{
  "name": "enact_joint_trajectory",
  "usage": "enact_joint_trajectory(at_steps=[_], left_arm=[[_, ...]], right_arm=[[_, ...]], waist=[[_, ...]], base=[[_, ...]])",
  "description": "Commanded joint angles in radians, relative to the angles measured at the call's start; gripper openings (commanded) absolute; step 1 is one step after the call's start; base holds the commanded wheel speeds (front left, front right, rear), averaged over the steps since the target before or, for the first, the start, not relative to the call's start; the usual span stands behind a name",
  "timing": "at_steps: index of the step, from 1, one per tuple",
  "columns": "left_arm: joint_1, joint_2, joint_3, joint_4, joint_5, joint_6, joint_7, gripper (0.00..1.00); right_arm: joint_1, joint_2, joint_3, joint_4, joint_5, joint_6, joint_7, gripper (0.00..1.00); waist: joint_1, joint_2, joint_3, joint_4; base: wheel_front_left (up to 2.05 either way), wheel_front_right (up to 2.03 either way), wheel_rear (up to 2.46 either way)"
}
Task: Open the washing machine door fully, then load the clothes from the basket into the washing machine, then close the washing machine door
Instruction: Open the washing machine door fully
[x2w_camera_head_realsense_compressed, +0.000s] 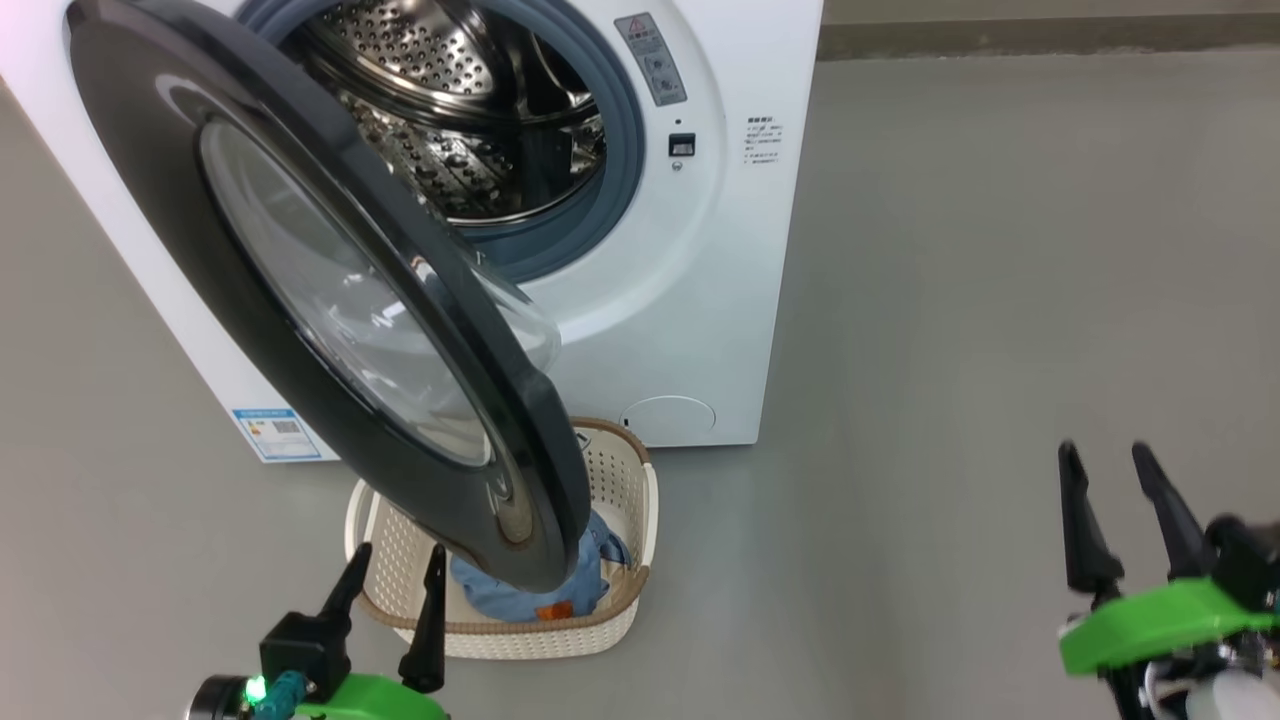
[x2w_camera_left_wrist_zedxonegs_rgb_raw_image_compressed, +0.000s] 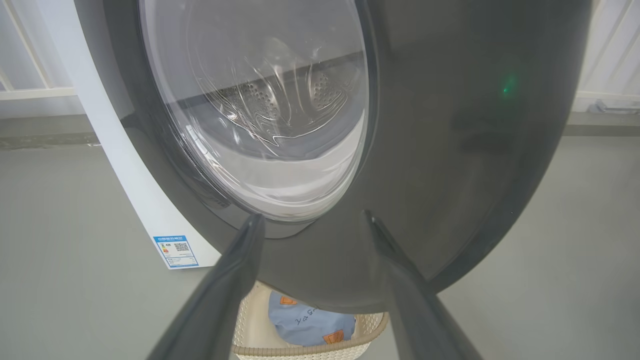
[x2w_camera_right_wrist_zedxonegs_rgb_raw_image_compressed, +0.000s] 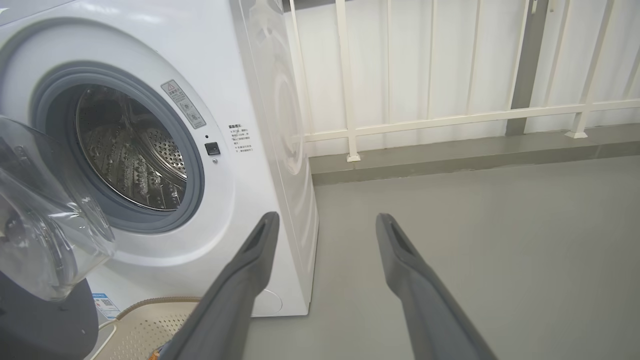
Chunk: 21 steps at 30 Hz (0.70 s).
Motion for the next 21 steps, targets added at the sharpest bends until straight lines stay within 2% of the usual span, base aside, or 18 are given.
enact_joint_trajectory(at_steps=[1, 4, 10, 21], left_arm=[[-0.010, 0.017, 0.029, -0.022, 0.002, 0.002, -0.006, 1.00], [-0.002, 0.016, 0.027, -0.026, -0.001, 0.003, -0.006, 1.00], [0.004, 0.016, 0.025, -0.027, -0.007, 0.002, -0.006, 1.00], [-0.002, 0.020, 0.027, -0.032, -0.016, 0.007, -0.006, 1.00]], right_arm=[[0.012, 0.001, 0.000, -0.052, -0.041, 0.004, 0.003, 1.00], [0.079, 0.041, -0.044, -0.129, -0.112, 0.004, 0.033, 1.00], [0.194, 0.087, -0.082, -0.249, -0.178, 0.004, 0.095, 1.00], [0.246, 0.101, -0.091, -0.319, -0.195, 0.004, 0.133, 1.00]], waist=[[0.0001, 0.0000, -0.007, -0.005], [0.0001, 0.0000, -0.007, -0.009], [0.0001, 0.0000, -0.008, -0.008], [0.0001, 0.0000, 0.000, -0.009]], base=[[0.00, 0.00, 0.00], [0.00, 0.00, 0.00], [0.00, 0.00, 0.00], [0.00, 0.00, 0.00]])
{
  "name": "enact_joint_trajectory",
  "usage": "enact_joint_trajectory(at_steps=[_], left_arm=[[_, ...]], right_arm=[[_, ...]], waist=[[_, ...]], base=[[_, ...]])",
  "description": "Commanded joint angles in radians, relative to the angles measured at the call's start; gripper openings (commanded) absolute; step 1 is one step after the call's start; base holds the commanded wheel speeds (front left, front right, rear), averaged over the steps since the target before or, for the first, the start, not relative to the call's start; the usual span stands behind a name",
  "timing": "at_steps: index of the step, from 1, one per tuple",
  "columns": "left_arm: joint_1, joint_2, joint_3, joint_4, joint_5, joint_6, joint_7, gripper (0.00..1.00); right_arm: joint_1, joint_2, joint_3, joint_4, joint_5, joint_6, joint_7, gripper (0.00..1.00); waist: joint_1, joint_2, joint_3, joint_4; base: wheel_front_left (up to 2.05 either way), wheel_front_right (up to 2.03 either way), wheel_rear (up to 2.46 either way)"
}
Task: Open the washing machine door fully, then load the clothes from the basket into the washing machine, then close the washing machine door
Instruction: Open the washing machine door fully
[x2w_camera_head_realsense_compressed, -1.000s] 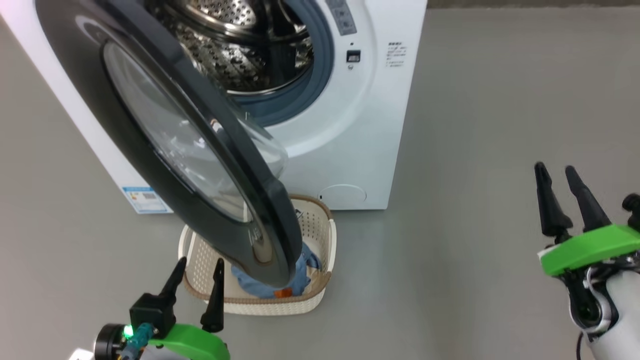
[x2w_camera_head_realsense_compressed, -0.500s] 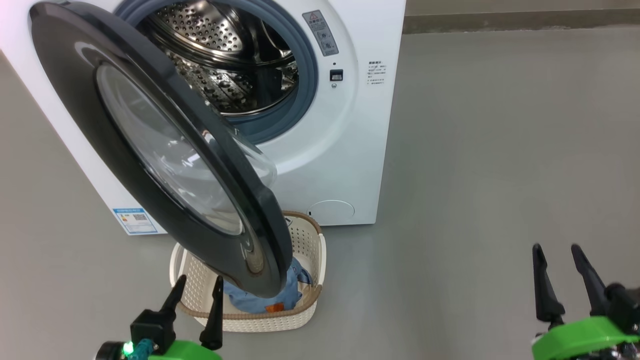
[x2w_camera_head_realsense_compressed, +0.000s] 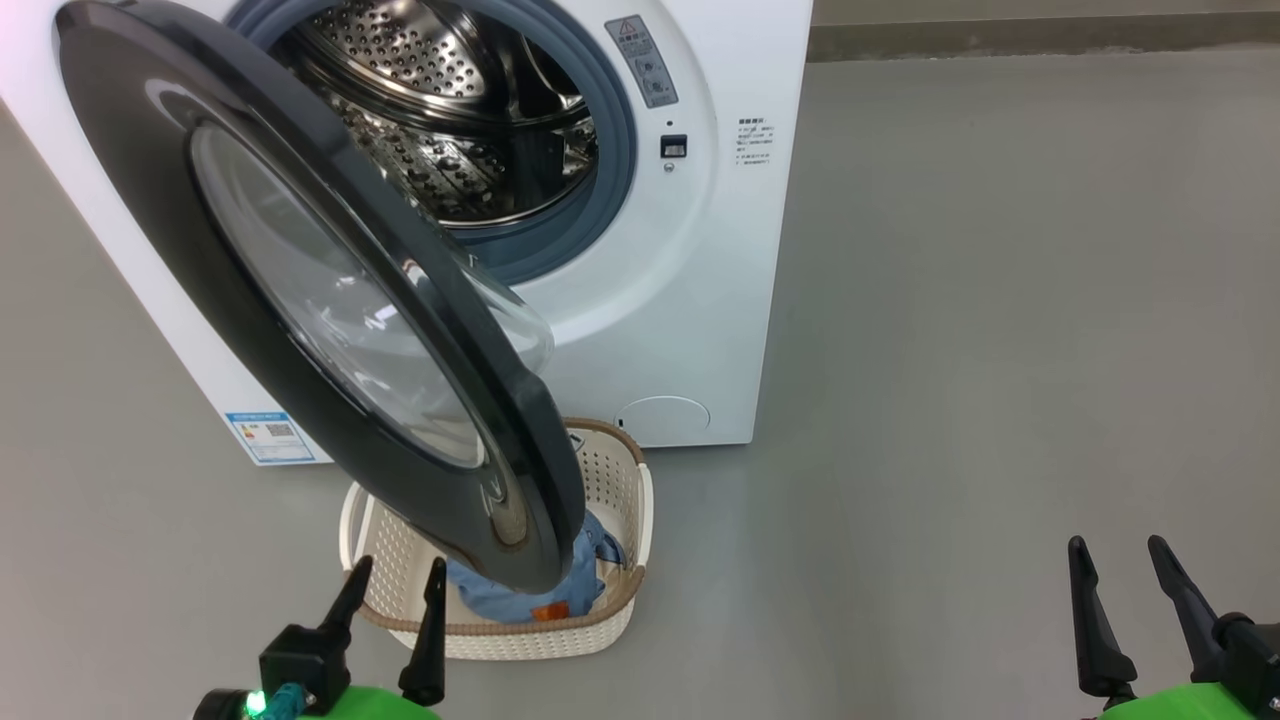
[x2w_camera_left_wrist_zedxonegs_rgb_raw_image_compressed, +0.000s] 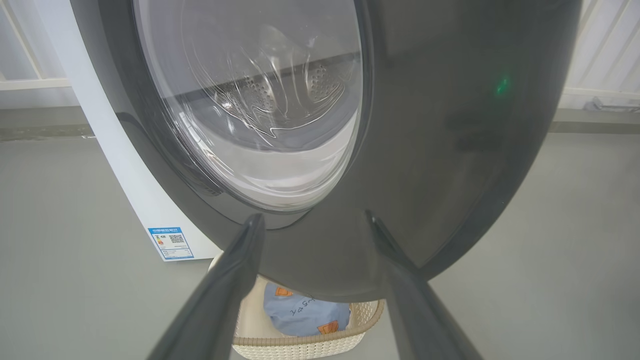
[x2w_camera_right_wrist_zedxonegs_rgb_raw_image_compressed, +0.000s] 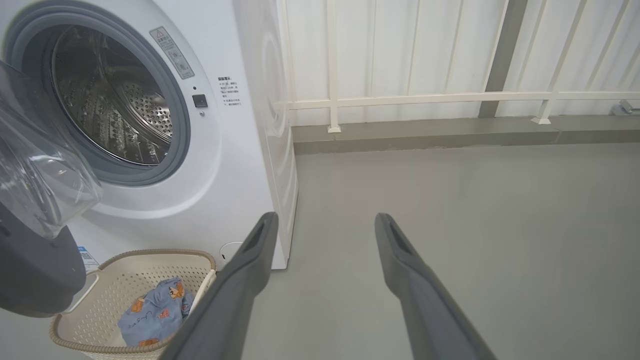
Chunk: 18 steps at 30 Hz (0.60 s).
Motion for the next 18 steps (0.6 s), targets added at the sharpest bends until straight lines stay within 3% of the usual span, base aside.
enact_joint_trajectory(at_steps=[1, 13, 14, 15, 16, 17, 18], left_arm=[[-0.025, 0.019, 0.031, -0.030, -0.007, 0.006, -0.006, 1.00], [-0.028, 0.018, 0.034, -0.032, -0.016, 0.012, -0.006, 1.00], [-0.029, 0.017, 0.034, -0.031, -0.020, 0.013, -0.006, 0.92], [-0.032, 0.016, 0.035, -0.034, -0.025, 0.012, -0.006, 0.49], [-0.034, 0.015, 0.037, -0.038, -0.030, 0.011, -0.006, 0.29], [-0.037, 0.015, 0.039, -0.040, -0.035, 0.011, -0.006, 0.00], [-0.042, 0.014, 0.042, -0.047, -0.041, 0.012, -0.006, 0.00]], right_arm=[[-0.015, -0.014, 0.022, -0.032, -0.014, 0.004, 0.000, 1.00], [-0.007, -0.013, 0.024, -0.048, -0.016, 0.004, 0.012, 1.00], [-0.006, -0.013, 0.025, -0.050, -0.016, 0.004, 0.013, 1.00], [-0.006, -0.013, 0.025, -0.052, -0.016, 0.004, 0.014, 1.00], [-0.005, -0.013, 0.025, -0.054, -0.017, 0.004, 0.015, 1.00], [-0.005, -0.013, 0.025, -0.057, -0.016, 0.004, 0.017, 1.00], [-0.005, -0.013, 0.025, -0.060, -0.016, 0.004, 0.019, 1.00]], waist=[[0.0000, -0.0001, 0.002, 0.001], [0.0000, -0.0001, 0.005, 0.006], [0.0000, -0.0001, 0.005, 0.006], [0.0000, -0.0001, 0.005, 0.007], [0.0000, -0.0001, 0.004, 0.007], [0.0000, -0.0001, 0.004, 0.008], [0.0000, -0.0001, 0.004, 0.009]], base=[[0.00, 0.00, 0.00], [0.00, 0.00, 0.00], [0.00, 0.00, 0.00], [0.00, 0.00, 0.00], [0.00, 0.00, 0.00], [0.00, 0.00, 0.00], [0.00, 0.00, 0.00]])
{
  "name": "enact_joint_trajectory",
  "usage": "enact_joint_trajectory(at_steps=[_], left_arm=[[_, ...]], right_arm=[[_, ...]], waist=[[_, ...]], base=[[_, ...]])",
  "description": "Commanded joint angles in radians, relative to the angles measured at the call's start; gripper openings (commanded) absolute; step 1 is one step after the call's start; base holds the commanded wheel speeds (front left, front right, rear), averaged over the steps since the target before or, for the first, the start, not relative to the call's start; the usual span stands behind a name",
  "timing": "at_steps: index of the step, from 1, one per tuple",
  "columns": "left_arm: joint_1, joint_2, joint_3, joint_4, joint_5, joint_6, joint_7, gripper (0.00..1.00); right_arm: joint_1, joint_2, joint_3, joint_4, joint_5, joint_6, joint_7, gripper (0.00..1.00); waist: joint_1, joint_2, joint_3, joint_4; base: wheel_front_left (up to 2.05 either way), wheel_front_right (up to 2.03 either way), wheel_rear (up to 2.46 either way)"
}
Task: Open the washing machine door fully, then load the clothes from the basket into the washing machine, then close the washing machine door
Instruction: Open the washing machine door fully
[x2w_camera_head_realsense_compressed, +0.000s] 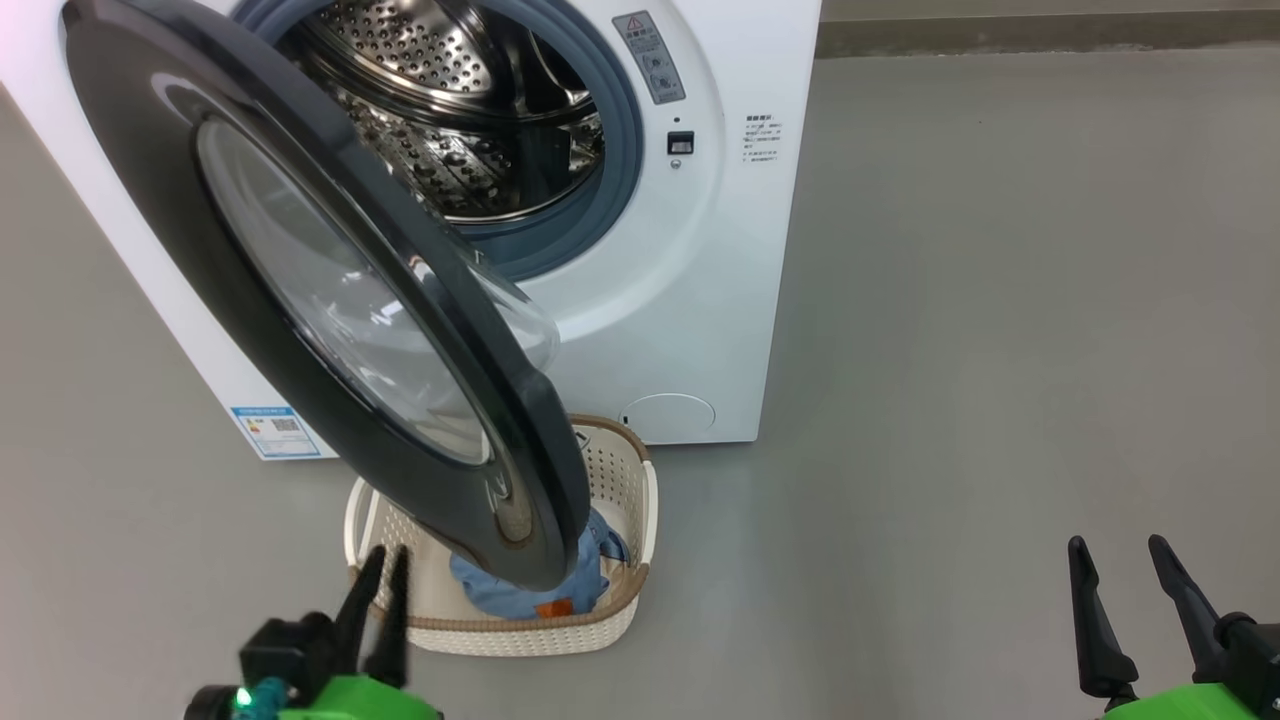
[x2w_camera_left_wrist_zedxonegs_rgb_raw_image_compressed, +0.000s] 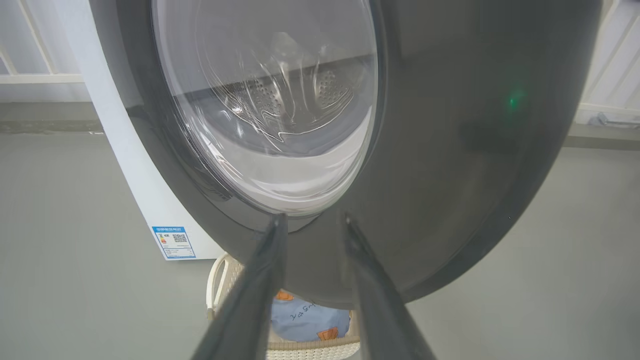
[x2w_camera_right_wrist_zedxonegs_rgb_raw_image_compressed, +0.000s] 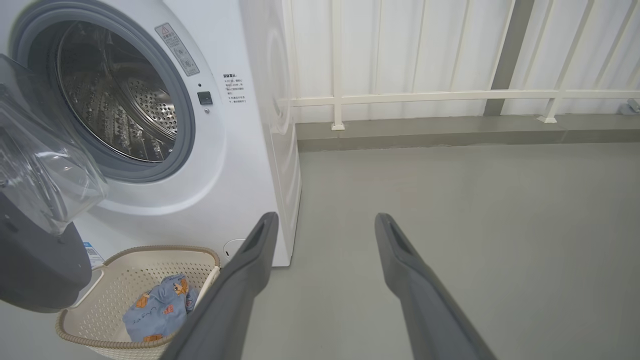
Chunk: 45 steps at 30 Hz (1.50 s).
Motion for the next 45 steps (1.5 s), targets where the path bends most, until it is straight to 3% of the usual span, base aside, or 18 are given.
enact_joint_trajectory(at_steps=[1, 5, 12, 20, 27, 33, 45], left_arm=[[-0.045, 0.012, 0.043, -0.041, -0.025, 0.006, -0.006, 0.00], [-0.076, 0.008, 0.081, -0.103, -0.062, 0.029, -0.005, 0.00], [-0.135, 0.001, 0.076, -0.362, -0.060, 0.054, -0.006, 0.00], [-0.214, -0.008, -0.074, -0.606, -0.067, 0.044, 0.062, 0.00], [-0.245, -0.012, -0.256, -0.709, -0.125, 0.072, 0.119, 0.00], [-0.247, -0.012, -0.393, -0.710, -0.204, 0.120, 0.132, 0.00], [-0.268, -0.012, -0.445, -0.504, -0.310, 0.204, 0.082, 0.00]], right_arm=[[-0.015, -0.014, 0.024, -0.035, -0.015, 0.004, 0.000, 1.00], [-0.012, -0.014, 0.019, -0.040, -0.009, 0.004, 0.001, 1.00], [-0.015, -0.014, 0.007, -0.044, -0.032, 0.004, 0.005, 1.00], [-0.033, -0.014, 0.021, -0.043, -0.045, 0.004, 0.011, 1.00], [-0.046, -0.014, 0.042, -0.035, -0.045, 0.004, 0.010, 1.00], [-0.058, -0.014, 0.055, -0.030, -0.070, 0.004, 0.013, 1.00], [-0.085, -0.014, 0.064, -0.006, -0.055, 0.004, 0.006, 1.00]], waist=[[0.0000, 0.0000, 0.000, 0.002], [0.0000, 0.0000, -0.001, 0.008], [0.0000, 0.0000, 0.004, 0.021], [0.0000, 0.0000, 0.024, 0.015], [0.0000, 0.0000, 0.037, -0.013], [0.0000, 0.0000, 0.058, -0.034], [0.0000, 0.0000, 0.085, -0.054]], base=[[0.00, 0.00, 0.00], [0.00, 0.00, 0.00], [0.00, 0.00, 0.00], [0.00, 0.00, 0.00], [0.00, 0.00, 0.00], [0.00, 0.00, 0.00], [0.00, 0.00, 0.00]])
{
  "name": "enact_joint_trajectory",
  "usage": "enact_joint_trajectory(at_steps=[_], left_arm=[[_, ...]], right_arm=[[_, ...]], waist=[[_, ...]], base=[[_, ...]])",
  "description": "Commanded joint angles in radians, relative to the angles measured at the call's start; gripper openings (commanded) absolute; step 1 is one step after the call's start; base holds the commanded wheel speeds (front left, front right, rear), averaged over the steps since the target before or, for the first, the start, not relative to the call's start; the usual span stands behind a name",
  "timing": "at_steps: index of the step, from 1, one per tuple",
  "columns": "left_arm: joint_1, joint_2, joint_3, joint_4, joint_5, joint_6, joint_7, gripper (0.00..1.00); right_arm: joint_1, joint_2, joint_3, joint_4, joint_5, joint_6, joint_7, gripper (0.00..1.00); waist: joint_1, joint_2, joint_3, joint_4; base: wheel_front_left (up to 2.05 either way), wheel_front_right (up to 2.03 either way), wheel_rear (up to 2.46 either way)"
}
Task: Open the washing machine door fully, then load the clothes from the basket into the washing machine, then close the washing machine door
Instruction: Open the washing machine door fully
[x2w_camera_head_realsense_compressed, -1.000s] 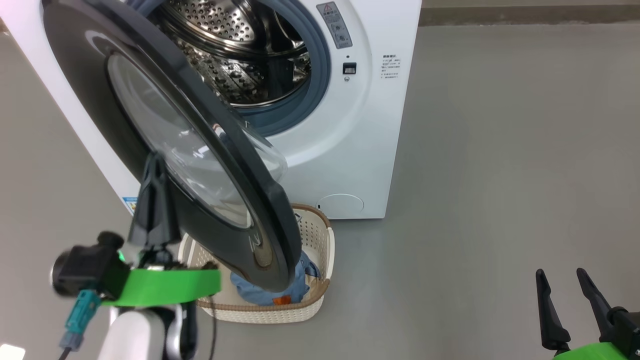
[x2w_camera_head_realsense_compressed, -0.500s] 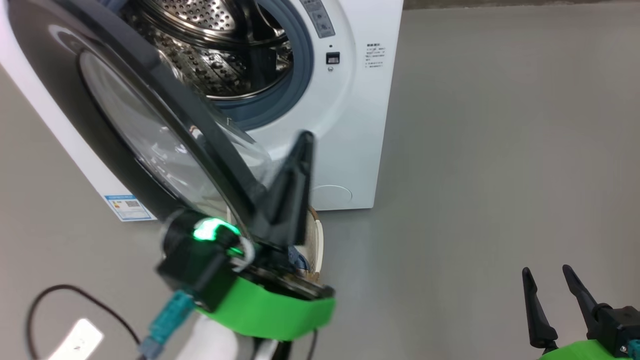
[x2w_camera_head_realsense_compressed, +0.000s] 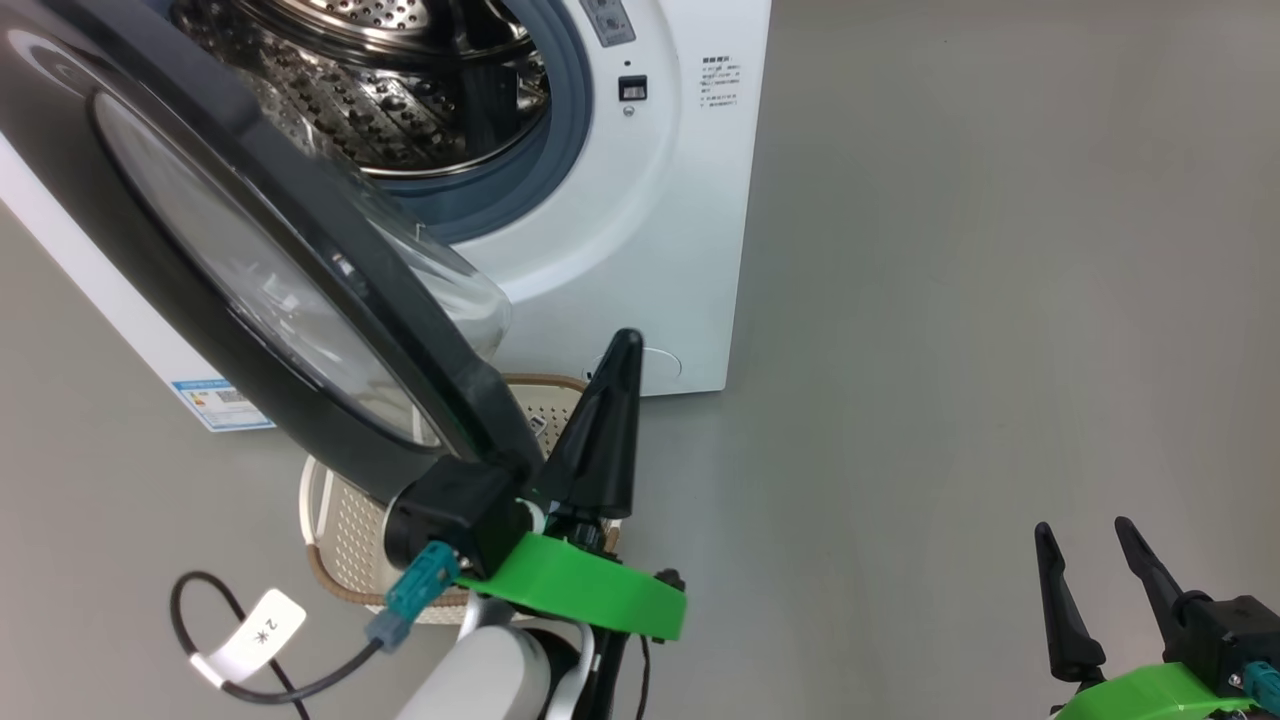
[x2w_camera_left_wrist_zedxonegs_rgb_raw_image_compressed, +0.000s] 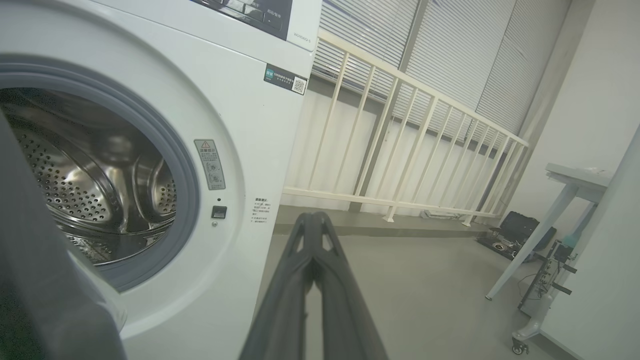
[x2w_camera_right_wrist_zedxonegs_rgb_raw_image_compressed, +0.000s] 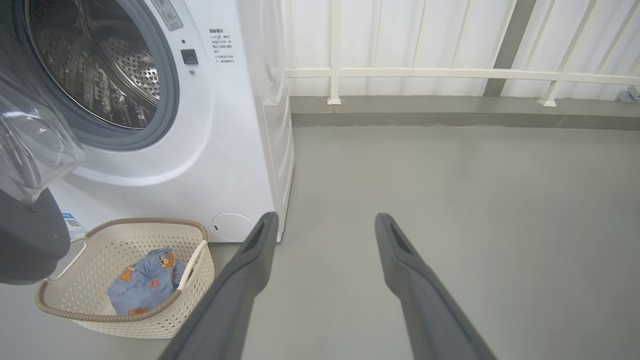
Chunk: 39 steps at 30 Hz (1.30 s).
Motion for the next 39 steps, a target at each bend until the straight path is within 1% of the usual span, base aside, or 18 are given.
enact_joint_trajectory(at_steps=[1, 5, 9, 14, 20, 25, 39], left_arm=[[-0.039, 0.005, 0.028, -0.003, -0.017, 0.012, -0.012, 0.00], [-0.041, 0.005, 0.042, 0.073, -0.050, 0.042, -0.037, 0.00], [-0.051, 0.005, 0.060, 0.145, -0.046, 0.068, -0.053, 0.00], [-0.058, 0.005, 0.078, 0.218, -0.074, 0.073, -0.069, 0.00], [-0.057, 0.005, 0.091, 0.262, -0.086, 0.072, -0.081, 0.00], [-0.045, 0.007, 0.106, 0.280, -0.086, 0.081, -0.087, 0.00], [-0.017, 0.021, 0.116, 0.291, -0.076, 0.083, -0.091, 0.00]], right_arm=[[-0.043, -0.015, 0.024, -0.019, -0.002, 0.004, -0.007, 1.00], [-0.048, -0.015, 0.026, -0.013, 0.001, 0.004, -0.007, 1.00], [-0.051, -0.015, 0.020, -0.009, 0.002, 0.004, -0.007, 1.00], [-0.054, -0.015, 0.018, -0.002, 0.004, 0.004, 0.001, 1.00], [-0.049, -0.015, 0.011, -0.002, 0.004, 0.004, 0.005, 1.00], [-0.043, -0.015, 0.008, 0.001, 0.008, 0.004, 0.009, 1.00], [-0.038, -0.015, -0.010, 0.008, 0.012, 0.004, 0.022, 1.00]], waist=[[-0.0001, 0.0000, 0.001, 0.000], [-0.0001, 0.0000, 0.001, 0.002], [-0.0001, 0.0000, 0.003, 0.013], [-0.0001, 0.0000, 0.000, 0.028], [-0.0001, 0.0000, -0.008, 0.041], [-0.0001, 0.0000, -0.018, 0.050], [-0.0001, 0.0000, -0.033, 0.090]], base=[[0.00, 0.00, 0.00], [0.00, 0.00, 0.00], [0.00, 0.00, 0.00], [0.00, 0.00, 0.00], [0.00, 0.00, 0.00], [0.00, 0.00, 0.00], [0.00, 0.00, 0.00]])
